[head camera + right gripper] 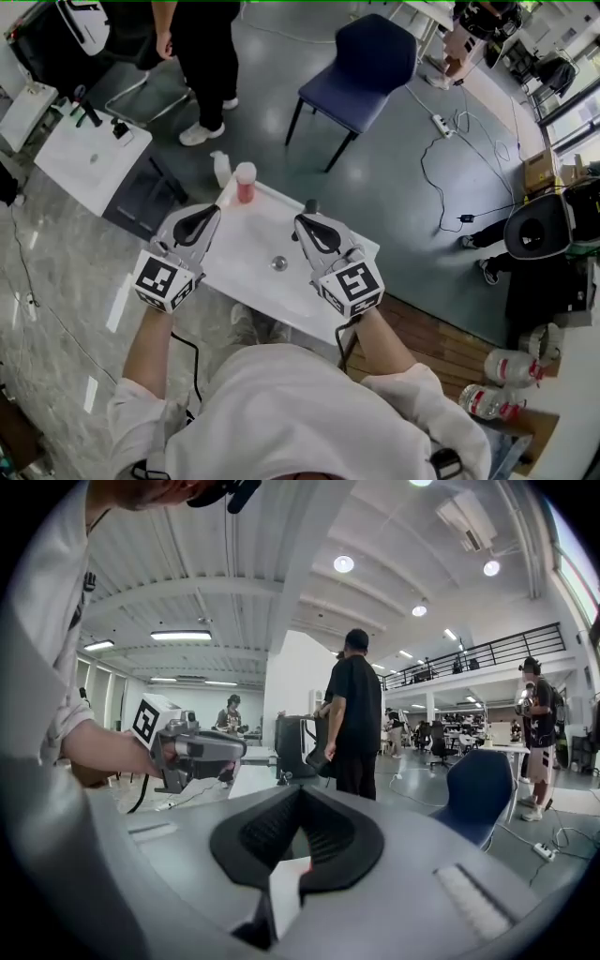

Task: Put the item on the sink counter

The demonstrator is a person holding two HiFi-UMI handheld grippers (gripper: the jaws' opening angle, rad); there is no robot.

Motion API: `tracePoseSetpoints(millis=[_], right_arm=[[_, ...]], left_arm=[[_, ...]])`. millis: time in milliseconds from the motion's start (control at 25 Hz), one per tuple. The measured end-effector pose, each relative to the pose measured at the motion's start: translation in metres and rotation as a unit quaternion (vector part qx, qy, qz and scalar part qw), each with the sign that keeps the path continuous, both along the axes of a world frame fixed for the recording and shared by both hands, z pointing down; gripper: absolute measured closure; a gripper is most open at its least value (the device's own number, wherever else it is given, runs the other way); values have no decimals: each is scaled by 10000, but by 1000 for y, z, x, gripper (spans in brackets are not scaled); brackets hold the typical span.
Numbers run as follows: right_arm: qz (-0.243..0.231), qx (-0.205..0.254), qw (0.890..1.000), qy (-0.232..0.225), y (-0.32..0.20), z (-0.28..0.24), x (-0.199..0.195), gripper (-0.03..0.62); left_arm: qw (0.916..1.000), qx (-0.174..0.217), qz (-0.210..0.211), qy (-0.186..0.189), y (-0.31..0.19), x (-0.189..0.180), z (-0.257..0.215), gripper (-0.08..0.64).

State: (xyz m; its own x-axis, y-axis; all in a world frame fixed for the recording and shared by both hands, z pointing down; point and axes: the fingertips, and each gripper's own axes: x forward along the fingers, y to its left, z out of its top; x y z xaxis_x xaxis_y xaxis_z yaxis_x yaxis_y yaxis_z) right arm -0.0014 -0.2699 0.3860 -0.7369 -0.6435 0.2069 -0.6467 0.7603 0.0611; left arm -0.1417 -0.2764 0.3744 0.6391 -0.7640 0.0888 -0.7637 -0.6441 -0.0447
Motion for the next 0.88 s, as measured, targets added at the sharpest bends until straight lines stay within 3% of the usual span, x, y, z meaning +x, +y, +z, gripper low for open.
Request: tracePoseSetpoints(millis=[320, 880], right_arm=[[-131, 35, 9999, 33, 20, -5, -7, 588], [-154, 49, 9998, 65, 34, -10, -6, 589]], left_arm=[[10000, 53, -60, -30, 38, -7, -15, 555], [10000, 61, 55, 17, 57, 0, -20, 555]])
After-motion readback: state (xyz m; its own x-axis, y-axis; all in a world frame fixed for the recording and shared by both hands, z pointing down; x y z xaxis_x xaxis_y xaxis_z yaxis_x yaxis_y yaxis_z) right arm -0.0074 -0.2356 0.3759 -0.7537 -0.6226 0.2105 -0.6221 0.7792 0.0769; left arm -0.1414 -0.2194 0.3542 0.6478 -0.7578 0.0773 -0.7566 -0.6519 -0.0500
